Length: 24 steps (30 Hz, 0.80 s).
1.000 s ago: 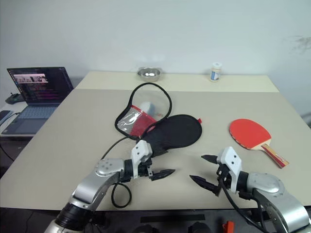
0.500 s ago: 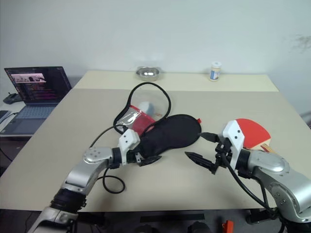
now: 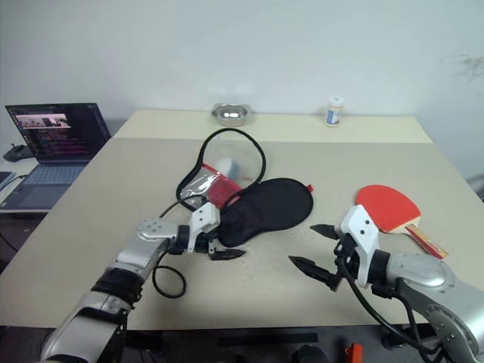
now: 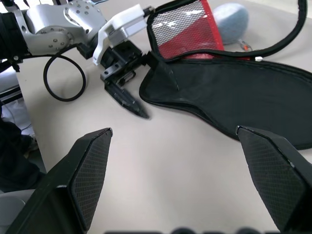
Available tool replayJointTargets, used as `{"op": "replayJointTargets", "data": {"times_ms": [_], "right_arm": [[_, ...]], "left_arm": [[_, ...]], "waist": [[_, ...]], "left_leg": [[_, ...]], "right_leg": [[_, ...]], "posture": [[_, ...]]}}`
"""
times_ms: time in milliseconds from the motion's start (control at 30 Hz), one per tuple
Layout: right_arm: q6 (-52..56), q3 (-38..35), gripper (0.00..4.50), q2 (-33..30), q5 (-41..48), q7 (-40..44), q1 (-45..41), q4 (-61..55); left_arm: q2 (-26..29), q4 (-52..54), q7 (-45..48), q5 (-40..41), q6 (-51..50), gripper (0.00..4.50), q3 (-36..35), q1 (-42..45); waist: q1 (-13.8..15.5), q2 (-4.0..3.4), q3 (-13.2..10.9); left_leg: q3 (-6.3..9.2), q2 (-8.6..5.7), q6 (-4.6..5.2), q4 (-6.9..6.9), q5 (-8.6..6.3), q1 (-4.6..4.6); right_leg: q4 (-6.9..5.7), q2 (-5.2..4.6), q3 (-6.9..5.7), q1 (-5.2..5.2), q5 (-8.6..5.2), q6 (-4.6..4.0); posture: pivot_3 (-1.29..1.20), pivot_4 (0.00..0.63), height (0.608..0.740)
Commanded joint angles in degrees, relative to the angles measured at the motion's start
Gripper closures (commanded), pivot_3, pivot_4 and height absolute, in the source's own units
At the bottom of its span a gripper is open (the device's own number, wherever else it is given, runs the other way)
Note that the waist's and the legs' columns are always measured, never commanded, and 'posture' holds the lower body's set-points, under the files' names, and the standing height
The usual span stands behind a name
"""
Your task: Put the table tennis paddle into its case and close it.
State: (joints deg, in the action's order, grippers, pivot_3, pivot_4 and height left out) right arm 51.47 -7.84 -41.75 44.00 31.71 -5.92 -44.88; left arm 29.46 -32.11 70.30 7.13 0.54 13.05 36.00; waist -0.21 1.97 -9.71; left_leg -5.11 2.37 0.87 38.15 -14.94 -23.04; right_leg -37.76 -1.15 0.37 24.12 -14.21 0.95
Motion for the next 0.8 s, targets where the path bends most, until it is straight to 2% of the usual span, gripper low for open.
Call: {"op": "replayJointTargets", "data": {"times_ms": [33, 167, 333, 467, 600, 733, 800], "right_arm": [[-1.44, -1.23, 0.00, 0.18, 0.19, -1.03, -0.32, -1.43], [-1.61, -1.25, 0.00, 0.46, 0.29, -1.76, -0.70, -1.19], [-2.05, -2.03, 0.00, -0.14, 0.06, -1.99, -1.02, -0.18], [-2.28, -3.36, 0.00, -1.14, 0.00, -1.44, -0.45, 0.64], [-3.07, -4.90, 0.00, -2.92, -0.74, 0.17, 0.98, 1.81], [-4.39, -6.49, 0.00, -4.89, -1.75, 1.94, 2.61, 2.85], [-4.70, -7.37, 0.00, -5.37, -1.74, 2.44, 3.36, 2.78]], "left_arm": [[0.38, 0.51, 2.07, -0.03, 0.13, 0.96, -0.29, 0.24], [1.20, 4.36, 3.74, 1.65, -4.00, 2.45, -0.79, -1.73], [0.95, 17.49, 3.53, 9.10, -19.79, 4.33, -2.90, -5.62], [-1.62, 25.02, -1.29, 12.37, -29.54, 4.44, -3.27, -6.66], [-7.24, 25.99, -8.00, 13.16, -35.19, 4.44, -3.14, -4.94], [-11.23, 25.18, -10.74, 11.60, -35.37, 4.44, -0.98, -3.67], [-10.04, 25.77, -8.96, 10.67, -32.56, 4.44, -0.09, -3.88]], "waist": [[0.00, 0.00, 0.00], [0.00, 0.00, 0.00], [-0.02, 0.01, 0.00], [0.18, 0.02, 0.00], [0.16, 0.04, 0.00], [0.14, 0.05, 0.00], [0.04, 0.05, 0.00]], "left_leg": [[0.01, 0.00, 0.00, 0.00, 0.00, 0.01], [0.02, 0.00, 0.00, 0.01, 0.00, 0.01], [0.01, 0.00, 0.00, 0.01, 0.00, 0.00], [0.06, 0.00, -0.01, 0.04, 0.01, 0.00], [0.07, -0.06, -0.01, 0.14, 0.01, 0.01], [0.08, -0.06, -0.01, 0.17, 0.01, 0.00], [0.09, -0.05, -0.01, 0.16, 0.01, 0.01]], "right_leg": [[-0.02, 0.00, -0.01, 0.00, 0.00, 0.00], [-0.04, 0.00, -0.01, 0.00, -0.01, -0.01], [-0.03, -0.01, 0.00, -0.01, -0.01, 0.00], [-0.05, -0.01, -0.03, -0.02, -0.01, 0.00], [-0.08, -0.01, -0.01, -0.08, 0.00, 0.03], [-0.11, 0.01, -0.01, -0.07, 0.00, 0.03], [-0.12, 0.02, -0.01, -0.07, 0.00, 0.03]], "posture": [[0.00, 0.150, 0.740], [0.00, 0.150, 0.740], [0.00, 0.150, 0.740], [0.00, 0.150, 0.740], [0.00, 0.150, 0.740], [0.00, 0.150, 0.740], [0.00, 0.150, 0.740]]}}
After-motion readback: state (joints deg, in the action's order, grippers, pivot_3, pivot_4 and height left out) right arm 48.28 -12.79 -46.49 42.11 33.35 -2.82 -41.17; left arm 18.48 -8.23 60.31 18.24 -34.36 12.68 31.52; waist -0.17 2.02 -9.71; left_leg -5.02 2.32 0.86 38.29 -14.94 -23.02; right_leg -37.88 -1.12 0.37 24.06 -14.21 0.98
